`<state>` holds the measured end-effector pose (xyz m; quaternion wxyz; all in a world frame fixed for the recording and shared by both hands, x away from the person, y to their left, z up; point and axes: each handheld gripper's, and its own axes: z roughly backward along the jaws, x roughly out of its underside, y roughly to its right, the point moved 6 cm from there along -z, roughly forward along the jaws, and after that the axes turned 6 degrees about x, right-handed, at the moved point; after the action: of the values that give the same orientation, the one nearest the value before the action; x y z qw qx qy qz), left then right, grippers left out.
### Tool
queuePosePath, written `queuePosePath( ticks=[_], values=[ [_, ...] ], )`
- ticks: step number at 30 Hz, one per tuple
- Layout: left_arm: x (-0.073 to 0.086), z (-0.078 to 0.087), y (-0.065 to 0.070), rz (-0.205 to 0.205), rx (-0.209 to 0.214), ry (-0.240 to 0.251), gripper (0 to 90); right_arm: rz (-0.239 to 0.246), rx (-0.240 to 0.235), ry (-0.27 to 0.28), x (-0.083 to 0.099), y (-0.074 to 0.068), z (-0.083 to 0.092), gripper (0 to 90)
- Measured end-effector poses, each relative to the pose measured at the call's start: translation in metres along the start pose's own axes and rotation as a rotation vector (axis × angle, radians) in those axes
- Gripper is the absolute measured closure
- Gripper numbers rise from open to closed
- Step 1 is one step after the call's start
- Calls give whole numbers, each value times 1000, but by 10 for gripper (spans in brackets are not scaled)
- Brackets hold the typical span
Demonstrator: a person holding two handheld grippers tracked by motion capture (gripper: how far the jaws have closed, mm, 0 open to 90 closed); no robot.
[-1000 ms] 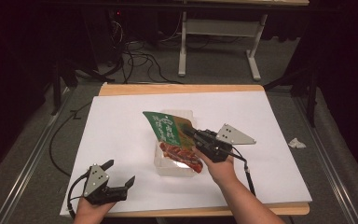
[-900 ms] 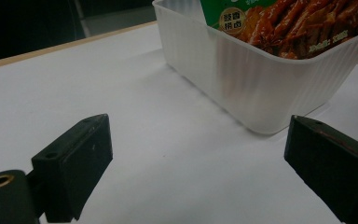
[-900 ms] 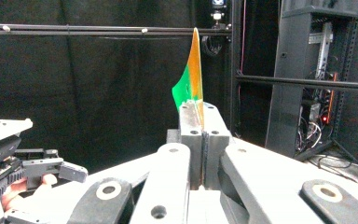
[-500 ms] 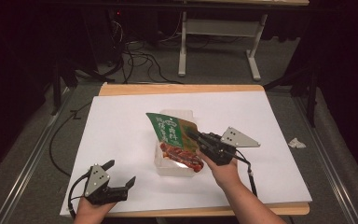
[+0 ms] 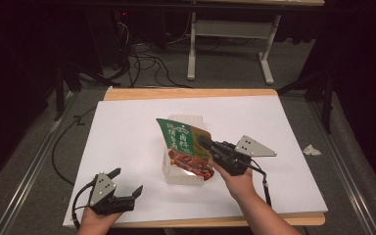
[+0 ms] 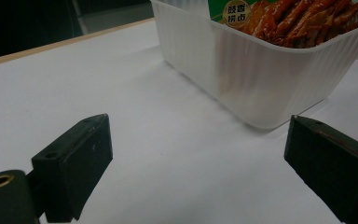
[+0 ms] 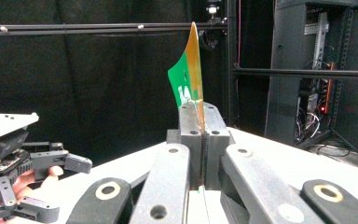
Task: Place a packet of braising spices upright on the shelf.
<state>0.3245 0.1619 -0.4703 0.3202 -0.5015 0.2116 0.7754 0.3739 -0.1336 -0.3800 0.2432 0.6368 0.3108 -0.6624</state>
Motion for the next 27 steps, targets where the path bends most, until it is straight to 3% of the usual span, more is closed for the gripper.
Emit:
queuePosePath(
  ticks=[19, 27],
  values=[
    [0, -1, 0, 1, 4, -1, 82, -39, 40, -40, 14, 15, 13, 900],
    [1, -2, 1, 0, 7, -6, 82, -15, 54, -54, 17, 15, 18, 900]
  ],
)
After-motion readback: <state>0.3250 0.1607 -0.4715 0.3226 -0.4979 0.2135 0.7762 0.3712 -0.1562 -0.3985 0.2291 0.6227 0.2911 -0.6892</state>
